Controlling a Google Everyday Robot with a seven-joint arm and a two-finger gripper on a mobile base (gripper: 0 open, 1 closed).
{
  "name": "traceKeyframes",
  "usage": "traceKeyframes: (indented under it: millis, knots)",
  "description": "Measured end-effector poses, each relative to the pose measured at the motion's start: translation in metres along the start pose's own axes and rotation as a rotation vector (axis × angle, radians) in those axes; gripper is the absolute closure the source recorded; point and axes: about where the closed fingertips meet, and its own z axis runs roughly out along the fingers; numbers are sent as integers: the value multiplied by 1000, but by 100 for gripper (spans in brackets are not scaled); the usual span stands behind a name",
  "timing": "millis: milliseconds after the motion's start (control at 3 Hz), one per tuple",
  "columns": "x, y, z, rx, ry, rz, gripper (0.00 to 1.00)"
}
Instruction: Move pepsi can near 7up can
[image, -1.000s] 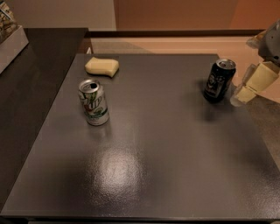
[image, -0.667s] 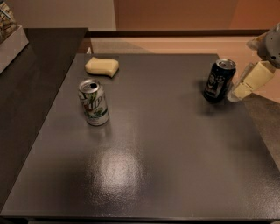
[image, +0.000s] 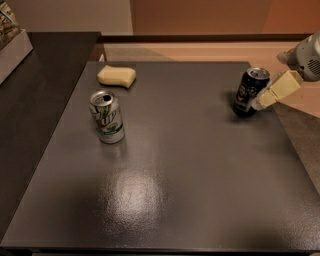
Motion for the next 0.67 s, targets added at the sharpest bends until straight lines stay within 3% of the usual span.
traceKeyframes:
  millis: [667]
  knots:
    - [-1, -12, 29, -57, -42, 77, 0]
